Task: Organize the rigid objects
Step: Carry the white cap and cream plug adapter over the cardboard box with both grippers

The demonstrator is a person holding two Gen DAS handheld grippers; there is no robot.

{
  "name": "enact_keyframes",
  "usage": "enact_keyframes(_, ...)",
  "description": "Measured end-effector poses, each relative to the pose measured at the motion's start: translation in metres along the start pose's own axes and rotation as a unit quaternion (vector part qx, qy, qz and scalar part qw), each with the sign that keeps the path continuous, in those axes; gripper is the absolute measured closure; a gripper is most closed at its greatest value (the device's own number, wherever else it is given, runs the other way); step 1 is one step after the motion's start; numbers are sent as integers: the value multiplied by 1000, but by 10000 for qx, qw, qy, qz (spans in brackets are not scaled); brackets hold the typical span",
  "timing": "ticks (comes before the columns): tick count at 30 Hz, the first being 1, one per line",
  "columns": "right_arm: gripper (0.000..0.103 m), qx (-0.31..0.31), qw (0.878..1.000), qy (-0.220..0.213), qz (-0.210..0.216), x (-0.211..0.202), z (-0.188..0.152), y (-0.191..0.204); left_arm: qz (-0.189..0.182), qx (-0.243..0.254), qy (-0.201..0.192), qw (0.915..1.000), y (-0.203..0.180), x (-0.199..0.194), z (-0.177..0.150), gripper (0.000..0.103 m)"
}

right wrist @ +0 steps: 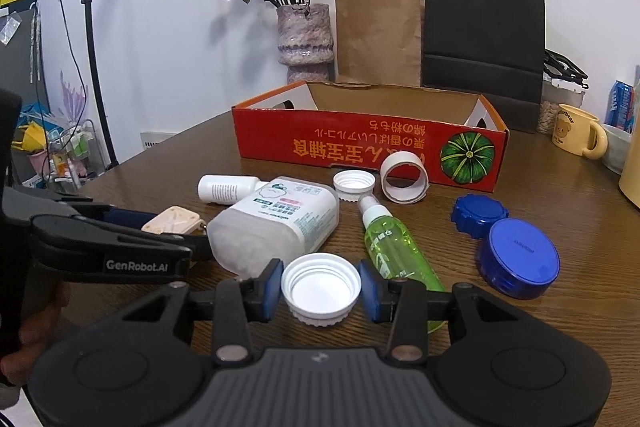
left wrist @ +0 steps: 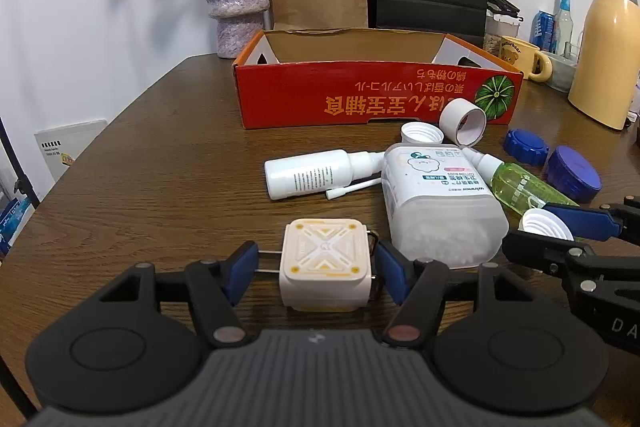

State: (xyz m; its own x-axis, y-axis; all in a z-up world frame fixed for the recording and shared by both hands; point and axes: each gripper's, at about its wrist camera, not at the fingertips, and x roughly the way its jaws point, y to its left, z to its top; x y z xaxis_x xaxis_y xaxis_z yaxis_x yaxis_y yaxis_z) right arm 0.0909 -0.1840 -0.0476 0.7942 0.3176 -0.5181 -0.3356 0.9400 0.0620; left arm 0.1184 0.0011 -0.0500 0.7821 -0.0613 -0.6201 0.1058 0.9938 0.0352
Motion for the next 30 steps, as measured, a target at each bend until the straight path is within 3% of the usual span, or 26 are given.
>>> enact_keyframes(15, 63, -36, 9998, -207, -17, -13, 6, -1, 143, -64, -68, 9999, 1, -7, 6, 37)
enact_keyframes(30, 63, -82, 9986, -508, -149, -16, 33, -7, 191, -95, -416, 9989, 3, -19, 34, 37)
